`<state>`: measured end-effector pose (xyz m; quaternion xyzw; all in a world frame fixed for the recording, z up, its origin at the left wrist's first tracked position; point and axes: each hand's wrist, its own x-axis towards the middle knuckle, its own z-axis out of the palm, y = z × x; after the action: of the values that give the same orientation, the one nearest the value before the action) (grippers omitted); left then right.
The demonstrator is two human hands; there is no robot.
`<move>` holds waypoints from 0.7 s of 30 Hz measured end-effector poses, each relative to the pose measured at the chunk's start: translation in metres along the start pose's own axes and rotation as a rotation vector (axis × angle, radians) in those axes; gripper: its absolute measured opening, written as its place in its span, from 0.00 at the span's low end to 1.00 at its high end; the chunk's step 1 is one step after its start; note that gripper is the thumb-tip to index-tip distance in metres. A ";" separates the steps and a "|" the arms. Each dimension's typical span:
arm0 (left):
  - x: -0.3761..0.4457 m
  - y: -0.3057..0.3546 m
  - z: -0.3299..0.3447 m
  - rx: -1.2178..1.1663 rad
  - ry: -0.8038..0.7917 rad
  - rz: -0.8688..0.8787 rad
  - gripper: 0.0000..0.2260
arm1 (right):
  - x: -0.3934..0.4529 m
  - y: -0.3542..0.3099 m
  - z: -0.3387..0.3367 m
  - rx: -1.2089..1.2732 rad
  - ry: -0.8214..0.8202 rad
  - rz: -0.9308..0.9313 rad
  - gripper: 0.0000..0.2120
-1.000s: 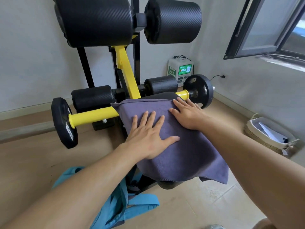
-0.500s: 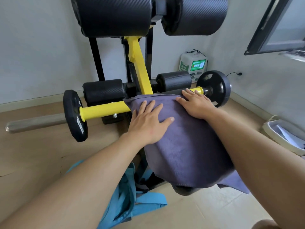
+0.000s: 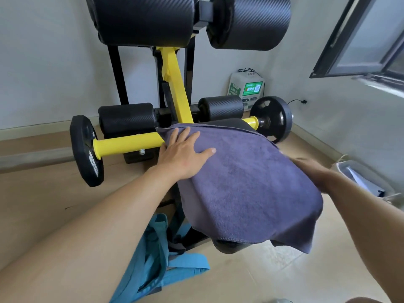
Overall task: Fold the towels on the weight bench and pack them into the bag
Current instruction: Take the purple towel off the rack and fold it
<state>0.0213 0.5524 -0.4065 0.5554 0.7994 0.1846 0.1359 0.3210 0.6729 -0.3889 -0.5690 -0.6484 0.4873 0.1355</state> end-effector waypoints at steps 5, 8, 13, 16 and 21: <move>0.017 -0.016 -0.001 -0.072 0.033 -0.053 0.36 | -0.006 0.039 -0.023 -0.134 0.048 0.123 0.13; 0.024 -0.025 -0.001 -0.195 0.077 -0.092 0.36 | -0.012 0.052 -0.026 -0.187 0.145 0.206 0.16; 0.027 -0.040 0.003 -0.502 0.129 -0.136 0.38 | -0.036 0.068 -0.026 -0.225 0.188 0.393 0.14; 0.025 -0.044 0.000 -0.585 0.130 -0.197 0.44 | -0.045 0.051 -0.026 -0.170 0.180 0.327 0.20; 0.025 -0.053 -0.003 -0.822 0.028 -0.260 0.30 | -0.048 -0.014 -0.038 0.230 0.141 -0.020 0.16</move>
<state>-0.0326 0.5583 -0.4281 0.3470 0.7245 0.4766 0.3572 0.3555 0.6508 -0.3415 -0.5760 -0.5827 0.5160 0.2498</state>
